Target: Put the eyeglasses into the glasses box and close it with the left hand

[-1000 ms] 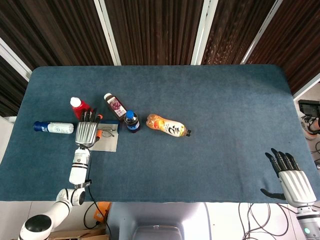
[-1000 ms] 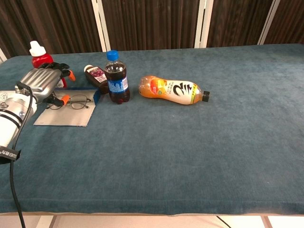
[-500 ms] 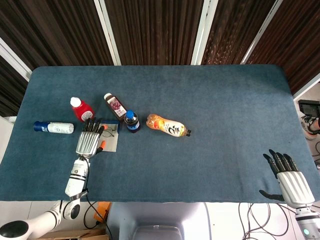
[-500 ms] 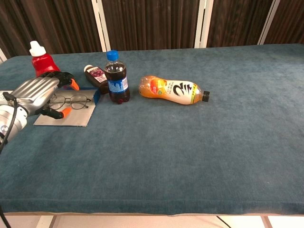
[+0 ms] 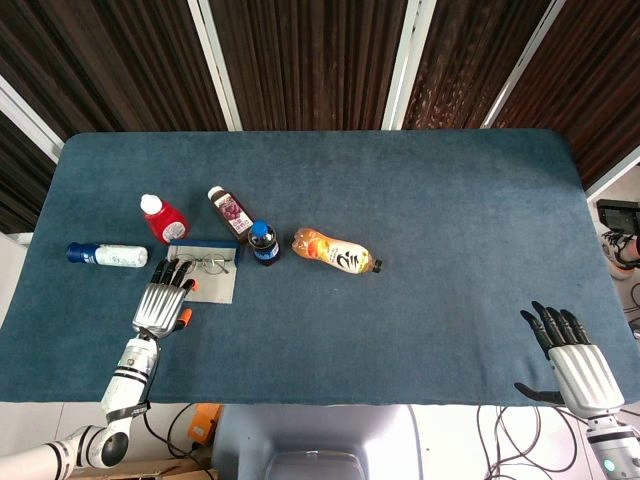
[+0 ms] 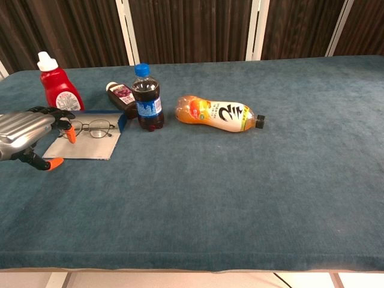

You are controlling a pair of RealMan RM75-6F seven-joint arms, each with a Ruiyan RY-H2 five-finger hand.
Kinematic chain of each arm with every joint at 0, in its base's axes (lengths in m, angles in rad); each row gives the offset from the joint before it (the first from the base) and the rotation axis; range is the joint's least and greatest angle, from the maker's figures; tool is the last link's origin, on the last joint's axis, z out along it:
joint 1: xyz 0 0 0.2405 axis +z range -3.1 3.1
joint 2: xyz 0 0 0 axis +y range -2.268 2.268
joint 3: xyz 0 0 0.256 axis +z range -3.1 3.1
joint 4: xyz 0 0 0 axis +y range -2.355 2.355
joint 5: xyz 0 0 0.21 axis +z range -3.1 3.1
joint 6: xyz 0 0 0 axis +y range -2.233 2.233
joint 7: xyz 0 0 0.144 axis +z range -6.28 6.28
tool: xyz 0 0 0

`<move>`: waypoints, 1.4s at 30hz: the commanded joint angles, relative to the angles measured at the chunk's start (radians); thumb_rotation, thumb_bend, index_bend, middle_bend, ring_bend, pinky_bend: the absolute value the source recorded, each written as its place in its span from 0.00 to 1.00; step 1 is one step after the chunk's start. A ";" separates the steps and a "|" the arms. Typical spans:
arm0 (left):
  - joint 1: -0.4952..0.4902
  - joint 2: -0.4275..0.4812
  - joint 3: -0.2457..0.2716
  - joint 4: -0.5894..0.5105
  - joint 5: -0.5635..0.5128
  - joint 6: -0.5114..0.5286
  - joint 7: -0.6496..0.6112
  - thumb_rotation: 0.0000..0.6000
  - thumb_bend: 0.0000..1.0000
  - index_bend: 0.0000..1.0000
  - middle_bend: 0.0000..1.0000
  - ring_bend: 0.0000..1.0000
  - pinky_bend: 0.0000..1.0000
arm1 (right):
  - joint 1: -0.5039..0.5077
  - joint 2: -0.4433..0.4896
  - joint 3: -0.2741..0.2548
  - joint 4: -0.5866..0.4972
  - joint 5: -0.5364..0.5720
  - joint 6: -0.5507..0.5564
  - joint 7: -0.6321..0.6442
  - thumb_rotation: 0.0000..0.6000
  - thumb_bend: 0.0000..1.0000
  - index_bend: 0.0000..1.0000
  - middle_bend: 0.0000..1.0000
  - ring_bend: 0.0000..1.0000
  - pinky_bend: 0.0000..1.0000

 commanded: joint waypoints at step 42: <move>-0.049 -0.239 -0.029 0.390 0.081 0.038 -0.121 1.00 0.29 0.50 0.15 0.09 0.12 | 0.003 0.000 0.006 -0.001 0.013 -0.004 -0.001 1.00 0.03 0.00 0.00 0.00 0.00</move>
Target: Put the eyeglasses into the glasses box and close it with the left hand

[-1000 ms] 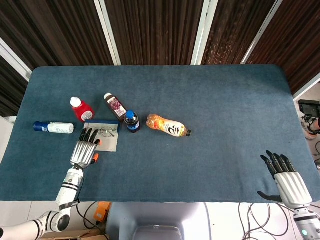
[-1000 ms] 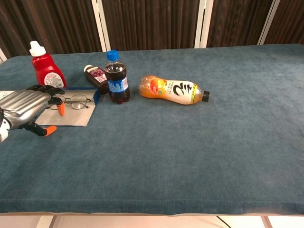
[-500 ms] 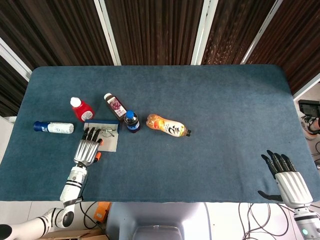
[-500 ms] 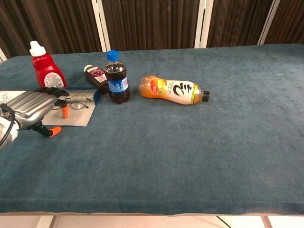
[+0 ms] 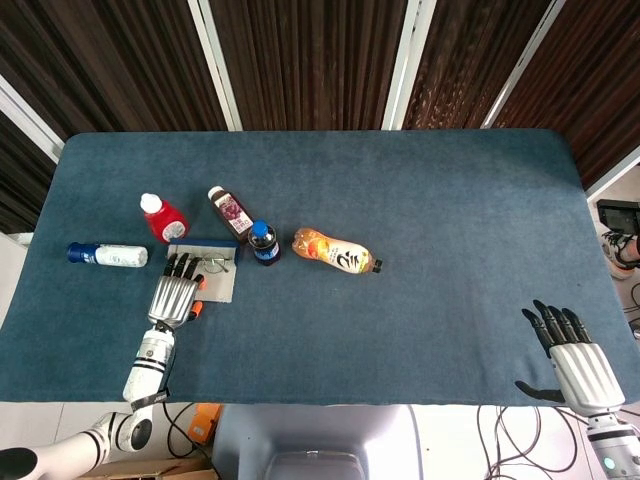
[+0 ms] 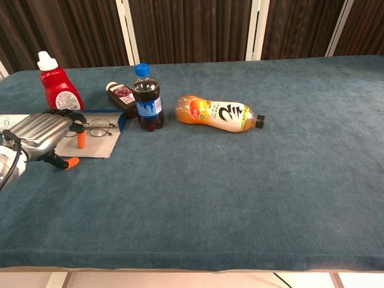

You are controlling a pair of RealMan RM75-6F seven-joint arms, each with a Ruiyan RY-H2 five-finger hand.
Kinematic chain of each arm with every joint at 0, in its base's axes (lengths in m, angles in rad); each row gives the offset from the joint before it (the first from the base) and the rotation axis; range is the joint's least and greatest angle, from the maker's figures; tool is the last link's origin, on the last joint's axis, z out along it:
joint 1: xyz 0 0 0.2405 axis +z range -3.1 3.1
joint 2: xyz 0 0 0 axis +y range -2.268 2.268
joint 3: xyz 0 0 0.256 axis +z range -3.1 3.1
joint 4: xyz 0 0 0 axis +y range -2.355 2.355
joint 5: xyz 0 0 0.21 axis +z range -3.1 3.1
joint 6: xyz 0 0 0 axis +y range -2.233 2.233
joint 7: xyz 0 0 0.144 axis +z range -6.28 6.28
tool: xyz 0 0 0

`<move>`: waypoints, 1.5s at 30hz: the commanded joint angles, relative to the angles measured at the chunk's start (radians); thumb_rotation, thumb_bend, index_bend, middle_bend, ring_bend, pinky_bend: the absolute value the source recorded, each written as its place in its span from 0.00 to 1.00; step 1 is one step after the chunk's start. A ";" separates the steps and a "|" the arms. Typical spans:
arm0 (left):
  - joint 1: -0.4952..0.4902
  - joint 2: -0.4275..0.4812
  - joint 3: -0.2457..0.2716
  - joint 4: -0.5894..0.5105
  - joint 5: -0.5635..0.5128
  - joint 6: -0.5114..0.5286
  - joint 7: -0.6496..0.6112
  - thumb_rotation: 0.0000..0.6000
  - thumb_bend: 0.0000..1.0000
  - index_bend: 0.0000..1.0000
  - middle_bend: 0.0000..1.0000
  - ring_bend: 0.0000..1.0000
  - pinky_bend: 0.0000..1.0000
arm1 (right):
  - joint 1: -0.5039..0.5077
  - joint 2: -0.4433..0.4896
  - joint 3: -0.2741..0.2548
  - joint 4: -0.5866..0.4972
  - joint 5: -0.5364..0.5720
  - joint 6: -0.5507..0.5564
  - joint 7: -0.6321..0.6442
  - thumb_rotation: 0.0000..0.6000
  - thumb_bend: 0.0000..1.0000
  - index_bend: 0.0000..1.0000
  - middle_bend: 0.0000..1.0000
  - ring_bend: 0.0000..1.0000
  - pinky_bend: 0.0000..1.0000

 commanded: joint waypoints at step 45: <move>0.031 -0.084 -0.011 0.197 0.109 0.147 -0.214 1.00 0.45 0.69 0.20 0.08 0.01 | 0.003 0.006 -0.003 -0.005 -0.005 -0.005 0.005 1.00 0.03 0.00 0.00 0.00 0.00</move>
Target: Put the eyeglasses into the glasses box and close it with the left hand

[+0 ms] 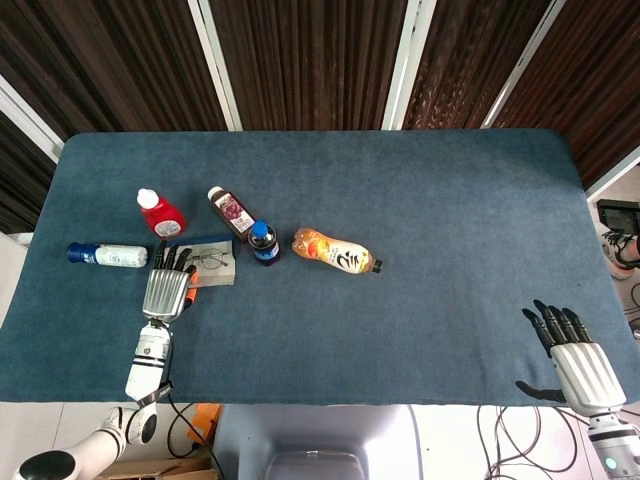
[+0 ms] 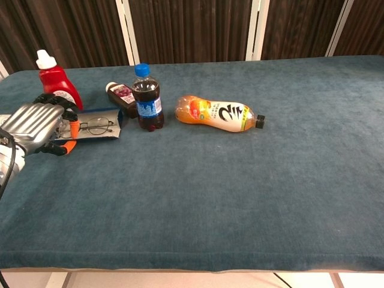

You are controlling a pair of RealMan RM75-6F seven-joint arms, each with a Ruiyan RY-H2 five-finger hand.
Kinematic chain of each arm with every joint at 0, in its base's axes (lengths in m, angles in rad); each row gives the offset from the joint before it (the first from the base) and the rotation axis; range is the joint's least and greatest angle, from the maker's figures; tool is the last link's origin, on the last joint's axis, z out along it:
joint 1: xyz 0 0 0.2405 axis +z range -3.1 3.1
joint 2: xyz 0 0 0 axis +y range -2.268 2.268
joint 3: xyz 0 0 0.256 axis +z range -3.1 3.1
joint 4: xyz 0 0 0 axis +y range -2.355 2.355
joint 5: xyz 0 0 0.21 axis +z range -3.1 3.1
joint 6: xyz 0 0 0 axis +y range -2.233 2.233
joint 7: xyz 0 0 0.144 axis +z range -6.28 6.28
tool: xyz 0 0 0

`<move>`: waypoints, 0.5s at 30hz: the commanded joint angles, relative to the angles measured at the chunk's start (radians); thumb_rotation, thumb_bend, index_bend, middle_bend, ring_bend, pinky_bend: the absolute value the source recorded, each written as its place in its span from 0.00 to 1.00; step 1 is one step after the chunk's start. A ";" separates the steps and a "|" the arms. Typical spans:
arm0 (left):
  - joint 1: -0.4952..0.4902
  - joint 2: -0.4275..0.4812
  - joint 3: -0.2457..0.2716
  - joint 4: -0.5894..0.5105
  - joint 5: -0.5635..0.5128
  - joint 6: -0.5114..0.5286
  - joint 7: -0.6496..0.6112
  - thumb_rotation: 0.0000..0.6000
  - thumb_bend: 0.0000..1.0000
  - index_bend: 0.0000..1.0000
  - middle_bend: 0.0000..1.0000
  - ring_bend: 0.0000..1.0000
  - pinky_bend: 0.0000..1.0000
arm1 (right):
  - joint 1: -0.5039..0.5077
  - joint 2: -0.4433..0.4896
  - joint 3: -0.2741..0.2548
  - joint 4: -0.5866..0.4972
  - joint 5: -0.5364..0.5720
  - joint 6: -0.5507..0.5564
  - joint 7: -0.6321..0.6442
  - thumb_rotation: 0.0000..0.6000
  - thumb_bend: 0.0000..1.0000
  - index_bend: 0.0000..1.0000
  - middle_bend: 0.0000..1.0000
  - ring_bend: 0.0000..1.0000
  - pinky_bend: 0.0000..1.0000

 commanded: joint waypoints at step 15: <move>0.081 0.354 -0.063 -0.685 -0.146 -0.045 0.175 1.00 0.46 0.68 0.19 0.07 0.01 | 0.002 -0.006 -0.006 -0.003 -0.008 -0.005 -0.012 1.00 0.03 0.00 0.00 0.00 0.00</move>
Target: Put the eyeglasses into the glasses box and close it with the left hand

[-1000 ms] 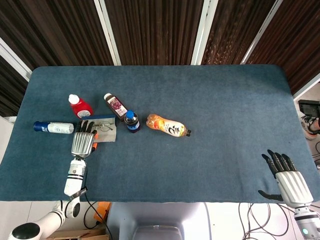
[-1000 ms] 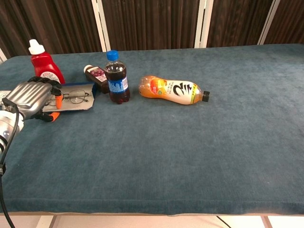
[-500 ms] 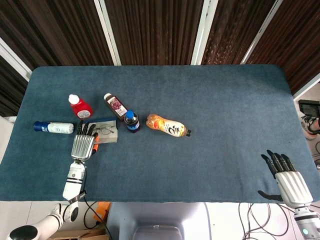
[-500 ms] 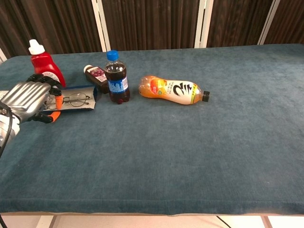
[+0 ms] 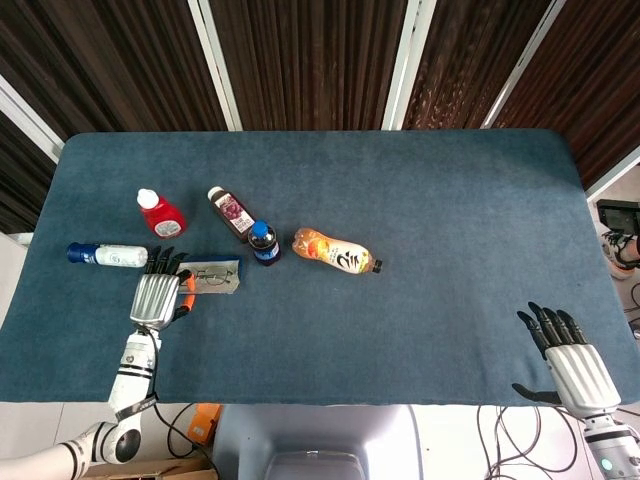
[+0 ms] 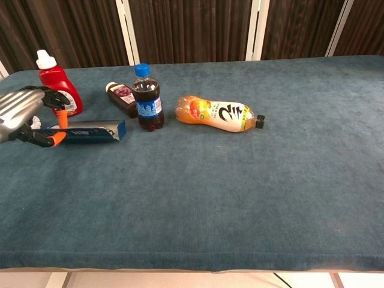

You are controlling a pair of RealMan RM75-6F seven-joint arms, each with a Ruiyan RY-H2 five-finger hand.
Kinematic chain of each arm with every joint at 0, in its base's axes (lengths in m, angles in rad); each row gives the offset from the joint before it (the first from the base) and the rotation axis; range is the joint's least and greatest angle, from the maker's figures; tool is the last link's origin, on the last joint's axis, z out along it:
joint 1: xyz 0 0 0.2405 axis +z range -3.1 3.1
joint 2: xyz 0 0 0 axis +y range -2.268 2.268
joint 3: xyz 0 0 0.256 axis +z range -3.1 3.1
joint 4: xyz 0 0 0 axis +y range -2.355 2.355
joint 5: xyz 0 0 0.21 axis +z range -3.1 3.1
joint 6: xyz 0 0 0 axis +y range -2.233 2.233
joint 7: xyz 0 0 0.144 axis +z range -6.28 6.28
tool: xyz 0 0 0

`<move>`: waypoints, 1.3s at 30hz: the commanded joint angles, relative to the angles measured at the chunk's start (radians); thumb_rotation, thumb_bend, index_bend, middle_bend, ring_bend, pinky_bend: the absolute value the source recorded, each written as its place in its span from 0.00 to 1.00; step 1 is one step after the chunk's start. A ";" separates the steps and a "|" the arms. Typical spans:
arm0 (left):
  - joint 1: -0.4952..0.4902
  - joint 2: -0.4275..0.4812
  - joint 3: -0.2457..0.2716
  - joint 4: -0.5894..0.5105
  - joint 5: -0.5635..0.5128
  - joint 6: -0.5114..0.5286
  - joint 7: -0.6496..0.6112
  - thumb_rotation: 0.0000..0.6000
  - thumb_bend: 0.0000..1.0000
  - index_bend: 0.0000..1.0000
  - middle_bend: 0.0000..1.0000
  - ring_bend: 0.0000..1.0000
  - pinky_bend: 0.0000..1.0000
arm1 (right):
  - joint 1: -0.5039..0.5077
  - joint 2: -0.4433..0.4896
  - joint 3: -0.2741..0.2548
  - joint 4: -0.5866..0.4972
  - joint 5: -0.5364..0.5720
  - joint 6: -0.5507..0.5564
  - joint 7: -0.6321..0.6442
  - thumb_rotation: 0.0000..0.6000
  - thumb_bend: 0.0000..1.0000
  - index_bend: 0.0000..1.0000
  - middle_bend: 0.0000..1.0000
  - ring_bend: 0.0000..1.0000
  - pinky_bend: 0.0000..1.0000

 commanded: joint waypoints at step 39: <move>-0.124 -0.056 -0.120 0.120 -0.228 -0.149 -0.013 1.00 0.43 0.64 0.18 0.07 0.04 | 0.001 0.006 0.004 0.001 0.011 -0.002 0.009 1.00 0.03 0.00 0.00 0.00 0.00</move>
